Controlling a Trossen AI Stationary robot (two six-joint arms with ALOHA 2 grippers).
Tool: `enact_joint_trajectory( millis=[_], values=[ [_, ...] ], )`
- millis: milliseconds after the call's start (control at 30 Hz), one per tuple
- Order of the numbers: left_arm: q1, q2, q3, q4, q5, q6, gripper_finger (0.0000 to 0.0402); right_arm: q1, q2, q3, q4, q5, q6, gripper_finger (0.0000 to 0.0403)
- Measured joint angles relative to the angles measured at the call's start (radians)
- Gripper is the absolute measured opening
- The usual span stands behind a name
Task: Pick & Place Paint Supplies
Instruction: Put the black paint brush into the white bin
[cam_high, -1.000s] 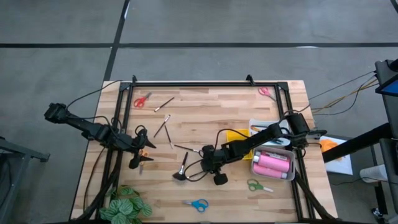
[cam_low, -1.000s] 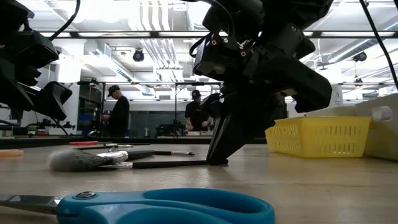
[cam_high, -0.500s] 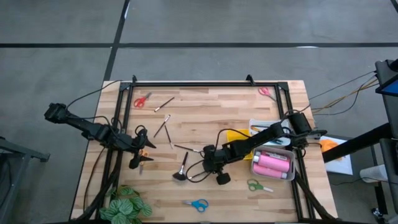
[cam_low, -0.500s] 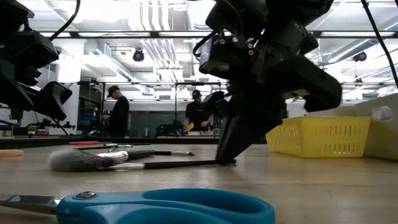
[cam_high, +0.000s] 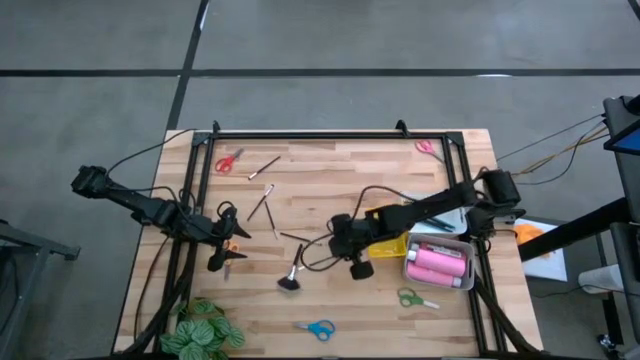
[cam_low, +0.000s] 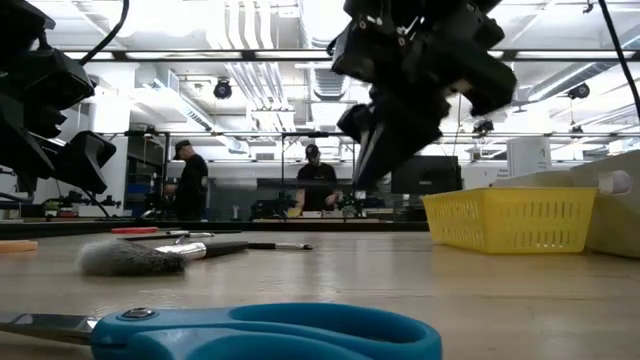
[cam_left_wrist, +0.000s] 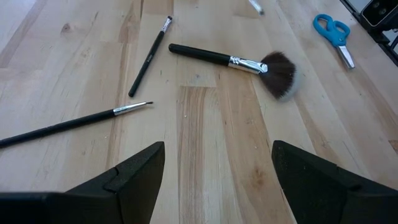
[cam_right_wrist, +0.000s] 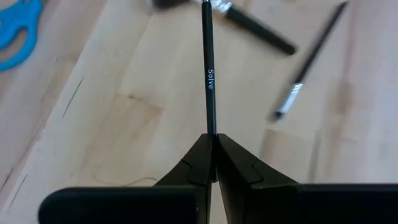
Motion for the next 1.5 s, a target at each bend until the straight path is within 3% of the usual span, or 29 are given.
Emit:
enact_joint_trajectory(
  millis=[367, 600, 1067, 1500],
  values=[
    [0.0, 0.0, 0.0, 0.0, 0.0, 0.0, 0.03, -0.081, -0.18, 0.0, -0.14, 0.008, 0.018, 0.0013],
    [0.0, 0.0, 0.0, 0.0, 0.0, 0.0, 0.03, -0.091, -0.336, -0.001, -0.39, 0.136, 0.053, 0.0013],
    [0.0, 0.0, 0.0, 0.0, 0.0, 0.0, 0.03, -0.094, -0.652, -0.041, -0.936, 0.339, 0.334, 0.0013],
    [0.0, 0.0, 0.0, 0.0, 0.0, 0.0, 0.03, -0.095, -0.903, -0.219, -1.103, 0.333, 0.538, 0.0013]
  ],
)
